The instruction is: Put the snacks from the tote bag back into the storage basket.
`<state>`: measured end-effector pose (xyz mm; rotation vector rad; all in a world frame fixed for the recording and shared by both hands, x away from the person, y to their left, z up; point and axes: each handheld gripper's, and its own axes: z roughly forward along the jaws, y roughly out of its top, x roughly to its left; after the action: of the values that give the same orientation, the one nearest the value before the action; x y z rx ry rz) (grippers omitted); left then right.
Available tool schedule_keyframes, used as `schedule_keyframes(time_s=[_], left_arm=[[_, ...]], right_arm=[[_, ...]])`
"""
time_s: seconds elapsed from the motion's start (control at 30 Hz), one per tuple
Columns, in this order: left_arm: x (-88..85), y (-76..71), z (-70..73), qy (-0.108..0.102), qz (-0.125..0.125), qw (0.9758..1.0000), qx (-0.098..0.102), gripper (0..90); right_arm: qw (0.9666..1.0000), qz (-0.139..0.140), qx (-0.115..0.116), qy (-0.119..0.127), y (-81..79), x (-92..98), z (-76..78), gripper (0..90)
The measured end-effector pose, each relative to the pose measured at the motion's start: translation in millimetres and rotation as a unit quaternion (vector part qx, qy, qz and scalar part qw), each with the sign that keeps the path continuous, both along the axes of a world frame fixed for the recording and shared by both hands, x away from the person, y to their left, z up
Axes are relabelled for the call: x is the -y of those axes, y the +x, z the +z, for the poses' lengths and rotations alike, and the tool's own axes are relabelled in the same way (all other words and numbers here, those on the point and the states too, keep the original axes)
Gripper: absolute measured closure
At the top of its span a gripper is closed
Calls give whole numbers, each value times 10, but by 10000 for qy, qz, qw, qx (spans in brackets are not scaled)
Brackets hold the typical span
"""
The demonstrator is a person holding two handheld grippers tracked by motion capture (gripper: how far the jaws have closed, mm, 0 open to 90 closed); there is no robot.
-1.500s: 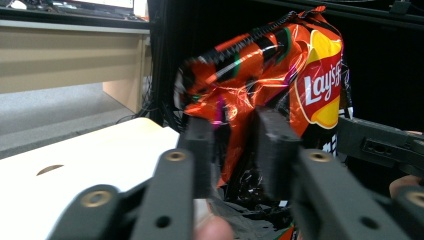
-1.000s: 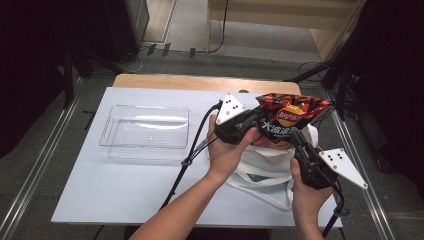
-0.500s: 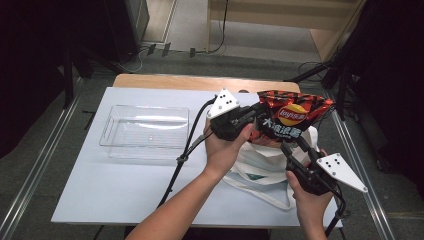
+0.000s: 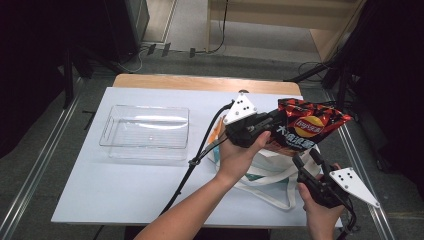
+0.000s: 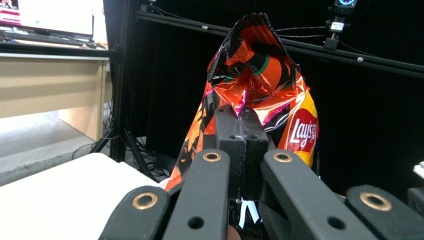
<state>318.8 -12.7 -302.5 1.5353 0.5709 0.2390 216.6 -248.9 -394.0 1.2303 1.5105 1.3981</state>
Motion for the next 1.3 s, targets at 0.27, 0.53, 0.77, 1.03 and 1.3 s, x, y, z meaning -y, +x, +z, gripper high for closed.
schedule_keyframes(time_s=[0.27, 0.53, 0.77, 1.03, 1.3], left_arm=[[-163, 5, 68, 17, 144, 9998, 115, 900], [-372, 32, 86, 0, 326, 9994, 151, 900], [-577, 33, 98, 21, 480, 9987, 159, 900], [-755, 50, 141, -62, 683, 9975, 166, 900], [-880, 68, 164, -49, 830, 9963, 225, 900]], right_arm=[[9999, 105, -36, 13, 34, -11, -26, 450], [9988, 479, -12, 74, 43, -23, -30, 400], [9961, 876, -116, 34, 68, -115, -42, 175], [9941, 1058, -231, 24, 93, -123, -79, 122], [9921, 1204, -355, 0, 121, -119, -129, 125]])
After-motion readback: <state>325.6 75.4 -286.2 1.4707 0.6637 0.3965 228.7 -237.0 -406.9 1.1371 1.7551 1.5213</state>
